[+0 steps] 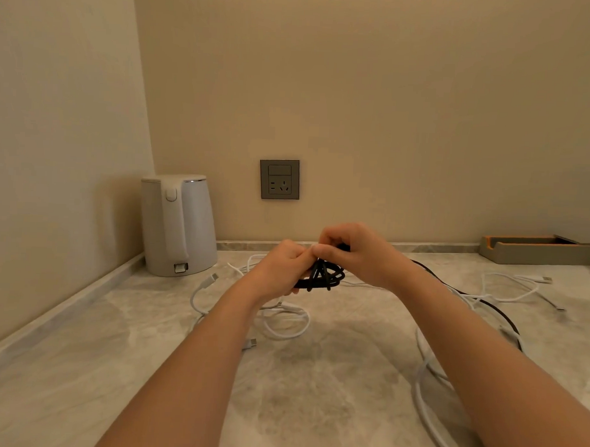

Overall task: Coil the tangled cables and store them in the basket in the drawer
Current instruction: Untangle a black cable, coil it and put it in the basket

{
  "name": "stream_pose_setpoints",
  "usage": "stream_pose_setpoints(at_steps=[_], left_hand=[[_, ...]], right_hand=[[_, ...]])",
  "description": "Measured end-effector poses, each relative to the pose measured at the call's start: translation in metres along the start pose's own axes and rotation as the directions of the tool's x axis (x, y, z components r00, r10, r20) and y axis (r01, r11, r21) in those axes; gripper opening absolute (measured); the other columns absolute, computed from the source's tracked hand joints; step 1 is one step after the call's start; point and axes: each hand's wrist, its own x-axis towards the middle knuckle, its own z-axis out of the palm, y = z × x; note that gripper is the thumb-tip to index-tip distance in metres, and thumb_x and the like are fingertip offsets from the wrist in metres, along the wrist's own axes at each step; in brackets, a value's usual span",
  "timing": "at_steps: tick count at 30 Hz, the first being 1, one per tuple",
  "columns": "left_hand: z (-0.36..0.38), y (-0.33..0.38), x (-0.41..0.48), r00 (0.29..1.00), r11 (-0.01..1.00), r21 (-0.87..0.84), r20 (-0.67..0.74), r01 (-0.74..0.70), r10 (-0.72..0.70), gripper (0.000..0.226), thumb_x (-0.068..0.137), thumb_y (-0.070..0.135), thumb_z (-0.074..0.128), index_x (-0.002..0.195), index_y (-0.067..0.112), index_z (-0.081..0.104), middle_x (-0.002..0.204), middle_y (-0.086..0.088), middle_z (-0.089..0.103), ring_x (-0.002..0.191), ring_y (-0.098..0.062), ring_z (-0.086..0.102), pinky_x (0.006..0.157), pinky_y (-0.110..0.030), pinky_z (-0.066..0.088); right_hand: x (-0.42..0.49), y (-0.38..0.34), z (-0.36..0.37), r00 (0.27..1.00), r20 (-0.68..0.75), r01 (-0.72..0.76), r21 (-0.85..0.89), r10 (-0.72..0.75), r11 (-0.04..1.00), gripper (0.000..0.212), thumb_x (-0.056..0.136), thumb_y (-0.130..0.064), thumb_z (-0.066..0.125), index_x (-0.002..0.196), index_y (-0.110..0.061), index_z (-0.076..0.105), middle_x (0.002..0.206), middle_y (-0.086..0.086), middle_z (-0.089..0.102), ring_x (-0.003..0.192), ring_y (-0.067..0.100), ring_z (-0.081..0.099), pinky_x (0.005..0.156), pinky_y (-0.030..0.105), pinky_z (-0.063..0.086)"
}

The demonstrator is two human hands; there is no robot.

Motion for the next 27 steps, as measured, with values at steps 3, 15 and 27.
stream_pose_setpoints(at_steps=[3, 15, 27], left_hand=[[-0.001, 0.0, -0.002, 0.995, 0.993, -0.091, 0.074, 0.069, -0.063, 0.051, 0.101, 0.032, 0.037, 0.054, 0.013, 0.035, 0.038, 0.005, 0.03, 0.03, -0.005, 0.025, 0.034, -0.015, 0.024], [-0.001, 0.006, -0.006, 0.958, 0.552, -0.784, 0.248, 0.284, -0.14, 0.042, 0.083, 0.027, 0.044, 0.043, 0.016, 0.048, 0.035, 0.007, 0.029, 0.023, -0.001, 0.023, 0.03, -0.014, 0.017], [0.003, 0.016, -0.004, 0.942, 0.34, -0.894, 0.207, 0.292, -0.265, 0.056, 0.094, 0.059, 0.033, 0.066, 0.012, 0.045, 0.035, 0.007, 0.026, 0.024, -0.003, 0.024, 0.028, -0.013, 0.018]], right_hand=[[-0.001, 0.002, 0.001, 0.996, 0.062, -0.078, 0.164, 0.069, 0.983, 0.017, 0.095, -0.02, 0.055, 0.079, -0.013, 0.053, 0.059, -0.005, 0.047, 0.05, 0.003, 0.036, 0.05, 0.015, 0.03], [-0.004, -0.017, 0.014, 0.994, -0.032, -0.075, 0.513, 0.106, 0.855, 0.034, 0.103, -0.031, 0.028, 0.098, -0.005, 0.05, 0.06, -0.016, 0.041, 0.054, 0.002, 0.036, 0.058, 0.019, 0.031], [0.005, -0.015, 0.026, 0.982, -0.175, 0.009, 0.415, 0.07, 0.91, 0.005, 0.092, -0.027, 0.058, 0.09, -0.03, 0.054, 0.084, -0.011, 0.061, 0.084, 0.005, 0.06, 0.075, 0.018, 0.047]])
